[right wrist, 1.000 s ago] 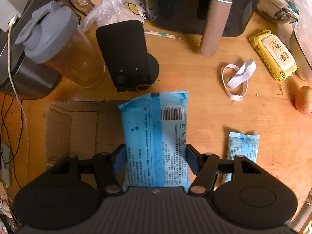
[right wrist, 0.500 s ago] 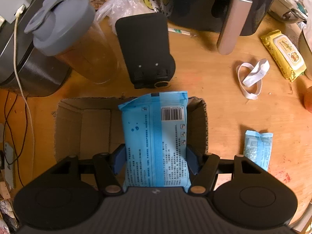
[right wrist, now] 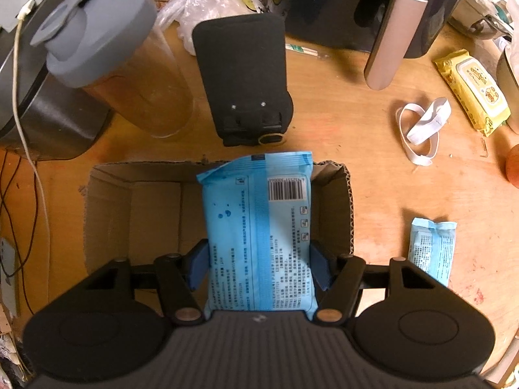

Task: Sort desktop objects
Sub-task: 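Carry the held blue packet over the open cardboard box with the right gripper, then lower the larger blue packet into the box and open the right gripper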

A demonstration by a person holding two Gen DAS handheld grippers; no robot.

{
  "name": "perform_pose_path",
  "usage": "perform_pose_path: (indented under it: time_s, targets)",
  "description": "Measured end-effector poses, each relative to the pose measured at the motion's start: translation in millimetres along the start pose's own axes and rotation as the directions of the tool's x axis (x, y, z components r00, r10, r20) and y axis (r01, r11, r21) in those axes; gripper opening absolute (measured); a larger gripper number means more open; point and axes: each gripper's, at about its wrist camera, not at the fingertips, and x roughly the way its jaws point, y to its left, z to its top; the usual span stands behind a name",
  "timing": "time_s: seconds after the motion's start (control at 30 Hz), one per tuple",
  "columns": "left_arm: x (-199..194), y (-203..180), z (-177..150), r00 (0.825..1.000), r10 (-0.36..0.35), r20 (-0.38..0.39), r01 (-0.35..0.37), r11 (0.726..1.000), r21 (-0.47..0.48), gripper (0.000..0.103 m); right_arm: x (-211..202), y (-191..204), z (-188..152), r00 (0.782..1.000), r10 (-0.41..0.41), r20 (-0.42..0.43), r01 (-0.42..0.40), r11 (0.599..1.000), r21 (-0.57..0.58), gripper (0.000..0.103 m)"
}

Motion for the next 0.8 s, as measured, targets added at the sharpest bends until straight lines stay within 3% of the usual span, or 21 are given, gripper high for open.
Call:
perform_pose_path:
  time_s: [0.6, 0.8]
  targets:
    - [7, -5, 1, 1.000, 0.007, -0.028, -0.006, 1.000, 0.007, 0.102, 46, -7, 3, 0.999, 0.008, -0.046, -0.006, 1.000, 0.031, 0.063]
    - [9, -6, 1, 0.999, 0.010, -0.035, -0.010, 1.000, 0.004, 0.102, 62, 1, 0, 0.998, -0.040, -0.045, 0.039, 0.999, -0.011, 0.064]
